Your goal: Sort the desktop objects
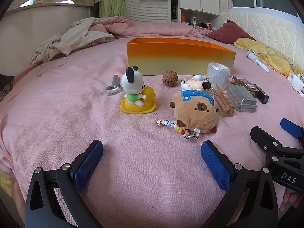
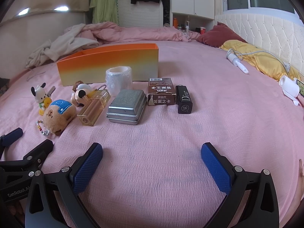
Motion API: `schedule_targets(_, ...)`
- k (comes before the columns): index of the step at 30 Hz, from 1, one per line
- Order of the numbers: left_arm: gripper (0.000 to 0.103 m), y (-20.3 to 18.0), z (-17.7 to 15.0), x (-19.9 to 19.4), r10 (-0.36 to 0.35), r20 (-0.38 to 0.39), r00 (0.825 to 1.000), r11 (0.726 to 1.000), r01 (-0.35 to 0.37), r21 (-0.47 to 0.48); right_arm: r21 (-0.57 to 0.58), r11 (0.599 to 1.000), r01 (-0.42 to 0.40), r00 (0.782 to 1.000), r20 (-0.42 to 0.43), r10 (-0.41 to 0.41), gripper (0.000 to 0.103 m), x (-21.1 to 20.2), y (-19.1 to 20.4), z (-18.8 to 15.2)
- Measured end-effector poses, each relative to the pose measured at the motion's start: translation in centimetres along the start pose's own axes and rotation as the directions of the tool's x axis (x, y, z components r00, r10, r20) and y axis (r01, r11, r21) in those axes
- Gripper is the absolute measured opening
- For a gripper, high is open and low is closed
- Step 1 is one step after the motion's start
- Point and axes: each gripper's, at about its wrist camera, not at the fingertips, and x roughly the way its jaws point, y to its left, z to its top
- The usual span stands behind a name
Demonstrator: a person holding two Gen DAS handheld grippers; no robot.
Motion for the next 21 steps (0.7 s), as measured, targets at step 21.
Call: schedule_targets(21,0.084,2.2,7.2,3.0,-0.030,-0.059,0.998,0.998,0.026,-0.063,-0.002,1.000,0.004,1.000,-0.001,-0.004,0.103,0.0,-0.1,0.1)
